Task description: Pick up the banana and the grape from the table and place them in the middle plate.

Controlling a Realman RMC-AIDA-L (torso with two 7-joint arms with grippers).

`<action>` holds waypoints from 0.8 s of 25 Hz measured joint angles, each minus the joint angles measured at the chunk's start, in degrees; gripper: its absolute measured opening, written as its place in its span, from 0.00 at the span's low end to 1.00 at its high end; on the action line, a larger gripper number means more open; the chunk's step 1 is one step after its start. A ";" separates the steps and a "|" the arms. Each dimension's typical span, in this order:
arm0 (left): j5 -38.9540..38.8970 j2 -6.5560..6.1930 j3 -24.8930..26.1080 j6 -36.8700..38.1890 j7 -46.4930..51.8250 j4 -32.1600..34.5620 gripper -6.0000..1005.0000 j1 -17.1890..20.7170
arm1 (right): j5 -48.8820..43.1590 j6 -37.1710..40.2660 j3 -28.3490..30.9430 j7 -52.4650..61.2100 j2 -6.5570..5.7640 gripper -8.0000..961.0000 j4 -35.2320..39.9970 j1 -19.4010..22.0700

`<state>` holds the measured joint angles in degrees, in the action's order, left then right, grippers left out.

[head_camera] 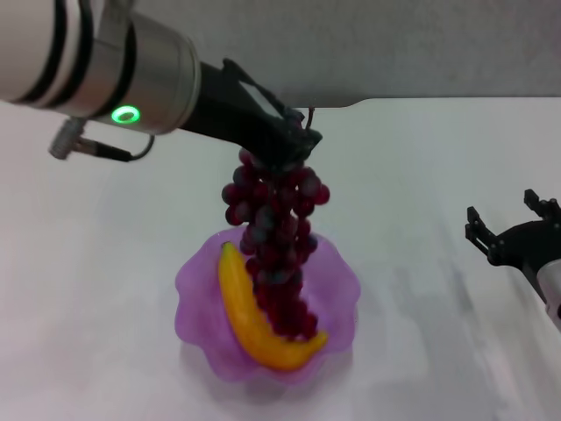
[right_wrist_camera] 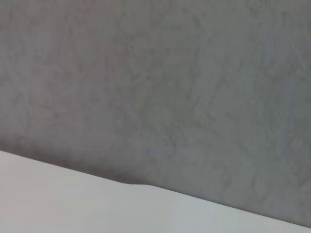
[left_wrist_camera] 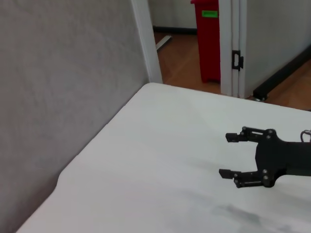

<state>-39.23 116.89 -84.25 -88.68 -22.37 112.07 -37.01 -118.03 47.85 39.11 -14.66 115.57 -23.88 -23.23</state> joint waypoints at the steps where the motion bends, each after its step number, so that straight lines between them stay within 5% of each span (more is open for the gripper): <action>1: 0.01 -0.01 -0.41 1.02 -0.16 -1.19 0.24 0.16 | -0.01 0.05 0.00 0.00 0.00 0.92 -0.04 0.02; 20: 5.11 0.02 -11.84 19.06 -3.03 -25.53 0.24 0.94 | 0.03 0.40 -0.51 0.48 -0.07 0.92 -0.11 -0.13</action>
<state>-34.12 116.91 -96.09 -69.61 -25.40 86.54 -36.07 -117.99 48.25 38.60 -14.18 115.50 -23.99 -23.36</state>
